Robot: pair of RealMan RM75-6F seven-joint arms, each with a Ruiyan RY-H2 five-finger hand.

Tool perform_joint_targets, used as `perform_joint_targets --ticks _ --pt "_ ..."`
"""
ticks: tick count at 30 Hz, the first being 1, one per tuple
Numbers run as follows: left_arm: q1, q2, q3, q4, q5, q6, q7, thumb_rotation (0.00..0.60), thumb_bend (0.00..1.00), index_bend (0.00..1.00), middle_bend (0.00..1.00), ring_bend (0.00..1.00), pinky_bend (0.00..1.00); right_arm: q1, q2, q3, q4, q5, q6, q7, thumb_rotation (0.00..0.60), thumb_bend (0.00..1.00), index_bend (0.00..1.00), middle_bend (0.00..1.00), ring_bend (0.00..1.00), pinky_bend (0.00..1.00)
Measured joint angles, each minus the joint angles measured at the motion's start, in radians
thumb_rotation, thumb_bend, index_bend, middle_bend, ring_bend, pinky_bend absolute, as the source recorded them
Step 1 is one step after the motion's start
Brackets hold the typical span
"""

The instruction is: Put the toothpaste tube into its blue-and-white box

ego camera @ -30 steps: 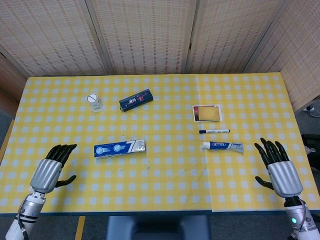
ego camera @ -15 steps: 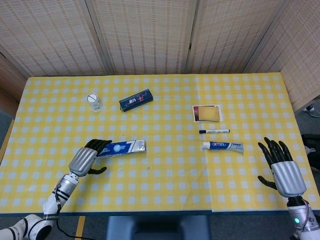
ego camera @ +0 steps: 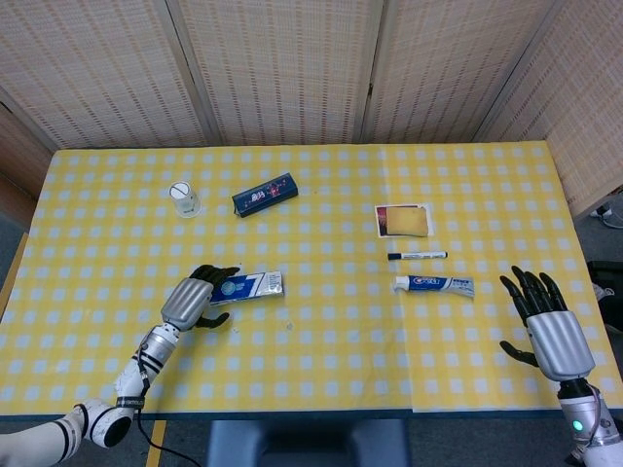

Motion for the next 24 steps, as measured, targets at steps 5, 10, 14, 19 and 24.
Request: perform_joint_targets --ticks 5,10,14,19,24 --pt "-0.022 -0.035 -0.010 0.063 -0.028 -0.021 -0.021 0.600 0.35 0.18 0.26 0.22 0.17 0.003 -0.001 0.001 0.005 0.008 -0.007 0.001 0.600 0.14 0.00 0.00 0.00 0.00" --pt "-0.049 -0.064 -0.010 0.112 -0.042 -0.057 -0.059 0.600 0.35 0.19 0.26 0.23 0.18 0.005 -0.001 0.002 0.008 0.018 -0.016 0.000 0.600 0.14 0.00 0.00 0.00 0.00" --pt "-0.065 -0.084 -0.009 0.145 -0.044 -0.064 -0.075 0.600 0.35 0.22 0.29 0.25 0.21 0.005 0.001 0.004 0.009 0.025 -0.018 0.002 0.600 0.14 0.00 0.00 0.00 0.00" --pt "-0.078 -0.112 -0.006 0.190 -0.037 -0.054 -0.088 0.600 0.35 0.30 0.35 0.31 0.29 0.006 0.003 0.005 0.010 0.032 -0.022 0.005 0.600 0.14 0.00 0.00 0.00 0.00" --pt "-0.099 -0.115 0.007 0.208 -0.033 -0.088 -0.078 0.600 0.34 0.34 0.38 0.34 0.33 0.004 0.005 0.003 0.009 0.032 -0.020 0.005 0.600 0.14 0.00 0.00 0.00 0.00"
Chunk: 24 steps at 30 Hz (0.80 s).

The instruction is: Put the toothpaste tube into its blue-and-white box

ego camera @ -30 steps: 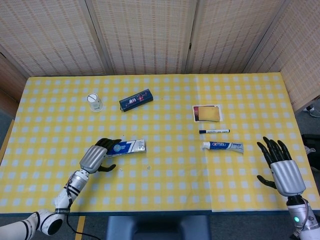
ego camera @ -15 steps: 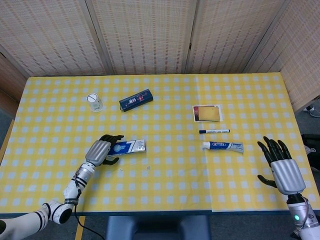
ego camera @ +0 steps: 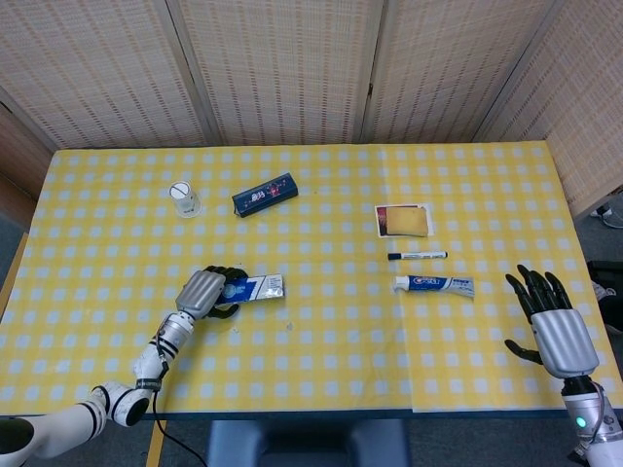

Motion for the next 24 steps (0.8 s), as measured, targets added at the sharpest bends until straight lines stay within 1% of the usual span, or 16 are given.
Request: perform_joint_targets --ticks 5,9,15,18,24 --pt "-0.018 -0.003 0.005 0.001 -0.008 -0.017 0.047 0.600 0.34 0.39 0.42 0.39 0.38 -0.002 0.000 0.002 -0.001 0.004 0.003 -0.005 0.600 0.14 0.00 0.00 0.00 0.00" --pt "-0.020 -0.009 -0.002 -0.004 -0.017 0.002 0.066 0.600 0.34 0.44 0.51 0.46 0.46 -0.003 0.000 0.000 -0.002 0.003 0.006 -0.004 0.600 0.14 0.00 0.00 0.00 0.00" --pt "-0.015 -0.007 -0.007 -0.036 -0.023 0.036 0.108 0.600 0.34 0.51 0.60 0.53 0.52 -0.006 0.003 -0.003 -0.003 -0.006 0.014 0.003 0.600 0.14 0.00 0.00 0.00 0.00" --pt "-0.010 -0.004 -0.009 -0.059 -0.033 0.051 0.141 0.600 0.34 0.52 0.61 0.54 0.53 -0.009 0.006 -0.007 -0.006 -0.018 0.024 0.007 0.600 0.14 0.00 0.00 0.00 0.00" --pt "0.009 0.023 -0.009 -0.142 -0.036 0.101 0.196 0.600 0.34 0.55 0.64 0.56 0.55 -0.015 0.014 -0.016 -0.015 -0.039 0.041 0.016 0.600 0.14 0.00 0.00 0.00 0.00"
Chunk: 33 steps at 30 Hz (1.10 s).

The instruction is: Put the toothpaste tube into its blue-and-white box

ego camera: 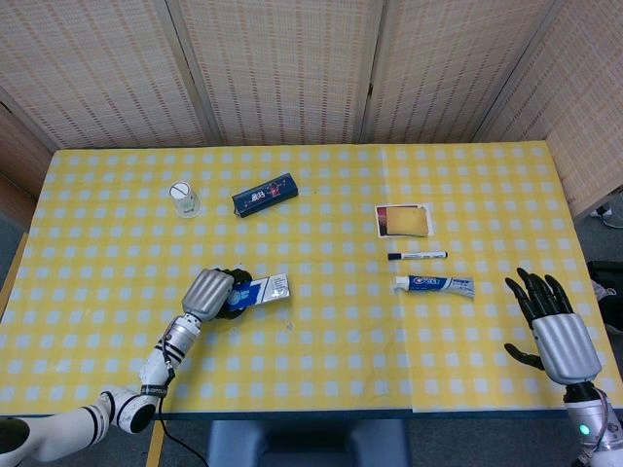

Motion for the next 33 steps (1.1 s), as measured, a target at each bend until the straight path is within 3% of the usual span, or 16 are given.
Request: perform_joint_targets --ticks 7,14,16,20,24,33 --pt "0.047 0.070 0.010 -0.150 0.008 0.090 0.074 0.600 0.34 0.54 0.64 0.57 0.55 0.031 -0.008 0.002 0.019 -0.010 -0.041 0.031 0.600 0.14 0.00 0.00 0.00 0.00" --pt "0.104 0.145 0.037 -0.284 0.049 0.200 0.139 0.600 0.34 0.55 0.64 0.57 0.55 0.126 -0.002 0.023 0.007 0.009 -0.190 0.065 0.600 0.14 0.00 0.00 0.05 0.00" --pt "0.119 0.165 0.044 -0.312 0.062 0.221 0.152 0.600 0.34 0.55 0.64 0.57 0.55 0.147 -0.005 0.033 -0.004 0.027 -0.224 0.028 0.600 0.14 0.04 0.02 0.09 0.02" --pt "0.135 0.195 0.050 -0.352 0.063 0.230 0.148 0.600 0.34 0.55 0.64 0.57 0.55 0.185 -0.026 0.055 -0.020 0.066 -0.271 -0.095 0.600 0.14 0.27 0.17 0.20 0.08" --pt "0.149 0.216 0.052 -0.370 0.067 0.244 0.140 0.600 0.34 0.55 0.64 0.57 0.55 0.240 -0.074 0.084 -0.018 0.148 -0.359 -0.237 0.600 0.14 0.28 0.19 0.21 0.08" --pt "0.165 0.239 0.046 -0.363 0.072 0.259 0.096 0.600 0.34 0.55 0.64 0.57 0.55 0.383 -0.223 0.143 0.098 0.339 -0.541 -0.380 0.600 0.14 0.30 0.20 0.22 0.08"
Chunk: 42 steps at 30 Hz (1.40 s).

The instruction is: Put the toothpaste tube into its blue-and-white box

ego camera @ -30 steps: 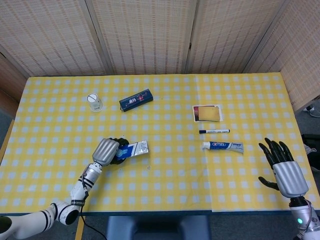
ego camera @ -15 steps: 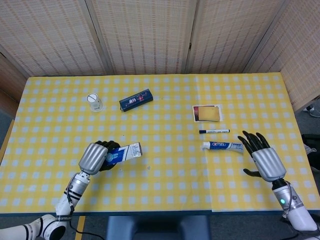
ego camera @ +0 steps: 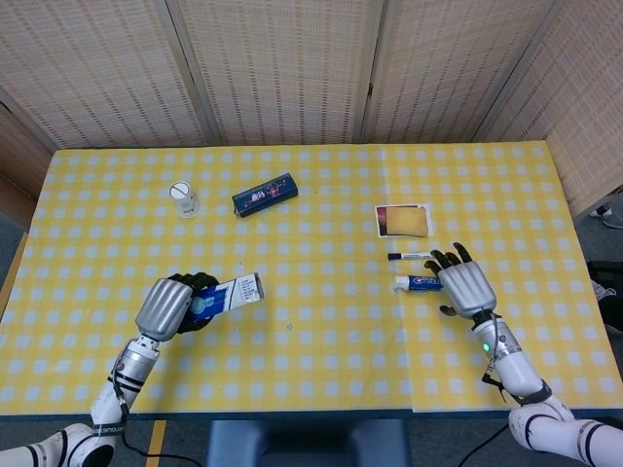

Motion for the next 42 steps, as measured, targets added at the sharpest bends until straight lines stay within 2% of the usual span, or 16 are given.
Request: perform_joint_targets --ticks 6,18,30,31,33,36,42 --pt "0.005 0.003 -0.008 0.017 -0.003 0.002 -0.020 0.600 0.35 0.55 0.65 0.57 0.55 0.058 -0.068 0.015 0.078 0.036 -0.029 -0.033 0.600 0.19 0.36 0.24 0.25 0.09" --pt "0.006 -0.002 -0.014 0.048 0.001 -0.003 -0.065 0.600 0.35 0.56 0.65 0.57 0.55 0.104 -0.122 0.010 0.171 0.123 -0.084 -0.064 0.600 0.22 0.42 0.28 0.28 0.10" --pt "0.007 -0.005 -0.021 0.066 0.003 -0.001 -0.085 0.600 0.35 0.56 0.65 0.57 0.55 0.148 -0.172 0.000 0.203 0.172 -0.107 -0.108 0.600 0.29 0.45 0.31 0.29 0.11" --pt "0.007 -0.004 -0.022 0.066 0.002 -0.002 -0.085 0.600 0.35 0.56 0.65 0.57 0.55 0.150 -0.173 -0.001 0.204 0.179 -0.110 -0.113 0.600 0.31 0.46 0.32 0.30 0.14" --pt "0.007 -0.003 -0.023 0.065 -0.002 -0.006 -0.082 0.600 0.35 0.56 0.65 0.57 0.55 0.154 -0.174 -0.003 0.202 0.193 -0.116 -0.121 0.600 0.39 0.52 0.37 0.36 0.33" --pt "0.007 -0.002 -0.025 0.065 -0.008 -0.010 -0.081 0.600 0.35 0.56 0.65 0.57 0.55 0.159 -0.170 -0.010 0.197 0.215 -0.129 -0.138 0.600 0.45 0.57 0.41 0.41 0.51" --pt "0.005 -0.012 -0.027 0.079 -0.012 -0.015 -0.081 0.600 0.35 0.56 0.65 0.57 0.55 0.168 -0.166 -0.021 0.199 0.231 -0.132 -0.145 0.600 0.52 0.59 0.45 0.48 0.65"
